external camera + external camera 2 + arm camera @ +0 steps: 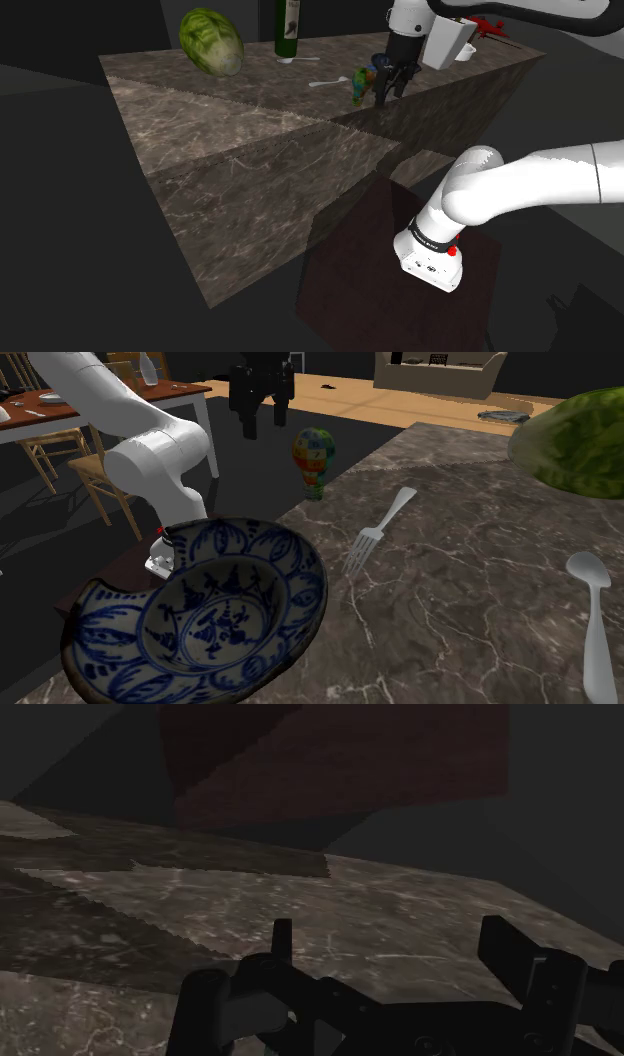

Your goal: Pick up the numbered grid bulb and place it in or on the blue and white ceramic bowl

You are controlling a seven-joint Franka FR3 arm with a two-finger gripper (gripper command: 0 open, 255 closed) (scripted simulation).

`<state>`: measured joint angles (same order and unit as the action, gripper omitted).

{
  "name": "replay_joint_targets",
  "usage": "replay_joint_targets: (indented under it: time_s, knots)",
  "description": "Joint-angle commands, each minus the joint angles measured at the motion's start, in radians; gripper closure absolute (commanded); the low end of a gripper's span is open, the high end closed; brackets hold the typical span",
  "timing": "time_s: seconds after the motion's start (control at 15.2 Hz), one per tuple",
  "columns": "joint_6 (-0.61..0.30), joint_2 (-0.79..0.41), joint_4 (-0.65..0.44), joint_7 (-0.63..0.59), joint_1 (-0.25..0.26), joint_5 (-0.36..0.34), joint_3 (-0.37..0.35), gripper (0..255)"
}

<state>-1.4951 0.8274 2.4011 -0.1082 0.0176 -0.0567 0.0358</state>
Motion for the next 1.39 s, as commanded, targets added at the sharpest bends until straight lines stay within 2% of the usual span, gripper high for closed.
replay_joint_targets:
  time_s: [0.0,0.66,1.19,1.32]
  knots:
    - [0.0,0.0,0.0,0.0,0.0,0.0,0.0,0]
    - [-0.103,-0.31,-0.295,-0.002,-0.052,-0.008,0.092,0]
    - [-0.203,-0.298,-0.184,-0.004,-0.055,-0.012,0.097,0]
    - [-0.203,-0.298,-0.184,-0.004,-0.055,-0.012,0.097,0]
